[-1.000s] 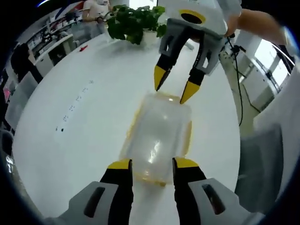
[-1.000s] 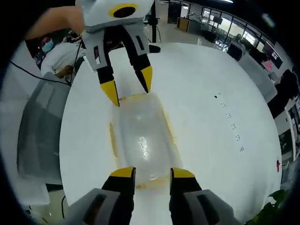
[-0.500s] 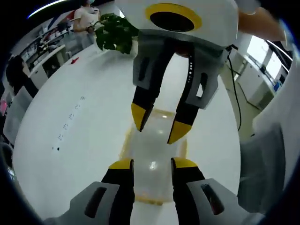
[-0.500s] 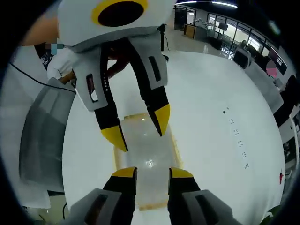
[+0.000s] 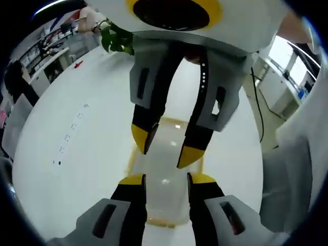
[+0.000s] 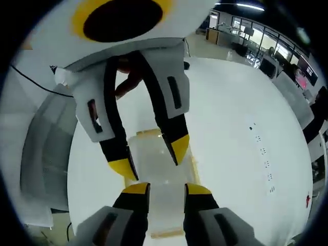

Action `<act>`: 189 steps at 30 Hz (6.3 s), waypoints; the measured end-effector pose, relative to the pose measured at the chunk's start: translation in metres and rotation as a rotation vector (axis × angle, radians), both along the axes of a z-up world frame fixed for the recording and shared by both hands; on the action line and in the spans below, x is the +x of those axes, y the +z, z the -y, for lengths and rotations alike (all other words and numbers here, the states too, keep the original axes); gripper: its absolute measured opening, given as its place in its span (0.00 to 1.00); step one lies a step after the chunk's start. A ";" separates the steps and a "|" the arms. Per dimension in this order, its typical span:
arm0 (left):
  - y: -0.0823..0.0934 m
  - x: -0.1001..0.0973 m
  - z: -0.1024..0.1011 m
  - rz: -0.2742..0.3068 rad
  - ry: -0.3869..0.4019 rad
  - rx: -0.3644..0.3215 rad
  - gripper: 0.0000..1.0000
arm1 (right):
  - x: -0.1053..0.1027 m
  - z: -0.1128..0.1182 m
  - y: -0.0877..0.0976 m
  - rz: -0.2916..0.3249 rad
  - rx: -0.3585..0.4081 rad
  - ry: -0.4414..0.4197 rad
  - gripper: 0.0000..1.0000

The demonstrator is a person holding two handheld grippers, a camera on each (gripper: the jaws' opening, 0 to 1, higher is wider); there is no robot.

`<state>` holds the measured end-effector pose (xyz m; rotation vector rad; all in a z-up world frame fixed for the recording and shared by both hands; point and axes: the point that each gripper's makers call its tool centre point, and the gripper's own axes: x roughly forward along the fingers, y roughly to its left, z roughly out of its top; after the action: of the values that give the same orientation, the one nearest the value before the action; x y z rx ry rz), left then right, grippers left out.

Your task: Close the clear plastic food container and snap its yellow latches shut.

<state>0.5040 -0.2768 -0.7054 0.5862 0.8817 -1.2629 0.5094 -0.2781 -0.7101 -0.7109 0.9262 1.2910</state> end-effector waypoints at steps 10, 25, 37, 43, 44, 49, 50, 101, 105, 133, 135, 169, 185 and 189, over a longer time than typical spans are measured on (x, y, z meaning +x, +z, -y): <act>-0.009 -0.006 0.000 -0.003 -0.020 0.021 0.27 | 0.002 0.000 -0.005 -0.007 0.000 0.015 0.25; -0.011 -0.013 -0.001 0.006 -0.015 0.008 0.28 | 0.017 -0.002 -0.007 0.003 0.005 0.011 0.26; -0.015 -0.029 0.000 0.011 -0.010 -0.008 0.33 | 0.025 -0.002 -0.011 -0.012 -0.003 0.016 0.28; -0.018 -0.030 0.000 0.073 -0.041 0.004 0.39 | 0.026 0.000 -0.018 -0.044 -0.010 0.008 0.33; -0.019 -0.029 0.000 0.098 -0.047 0.019 0.42 | 0.026 0.001 -0.020 -0.045 -0.013 0.013 0.33; -0.024 -0.035 0.005 0.153 -0.089 0.028 0.51 | 0.025 0.000 -0.021 -0.063 -0.018 0.032 0.33; -0.025 -0.034 0.006 0.176 -0.101 0.035 0.52 | 0.024 0.000 -0.021 -0.074 -0.019 0.029 0.33; -0.034 -0.022 0.005 0.344 -0.071 0.121 0.39 | 0.021 -0.013 -0.026 -0.229 -0.117 0.151 0.31; -0.033 -0.023 0.006 0.359 -0.076 0.123 0.41 | 0.020 -0.009 -0.024 -0.210 -0.115 0.159 0.32; -0.021 -0.029 0.000 0.301 -0.109 0.114 0.51 | 0.012 0.016 -0.019 -0.130 -0.101 0.045 0.42; -0.021 -0.028 -0.002 0.300 -0.108 0.115 0.52 | 0.011 0.017 -0.018 -0.122 -0.099 0.046 0.43; -0.026 -0.002 -0.032 0.267 -0.102 0.151 0.76 | -0.012 0.043 -0.011 -0.010 -0.122 0.070 0.63; -0.045 0.004 -0.037 0.232 -0.107 0.196 0.78 | -0.014 0.048 -0.025 0.100 -0.163 0.142 0.69; -0.050 0.004 -0.038 0.222 -0.114 0.204 0.78 | -0.015 0.049 -0.030 0.106 -0.169 0.143 0.69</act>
<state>0.5077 -0.2387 -0.7553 0.9319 0.8037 -1.1898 0.4943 -0.3275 -0.7399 -0.9833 0.9187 1.2964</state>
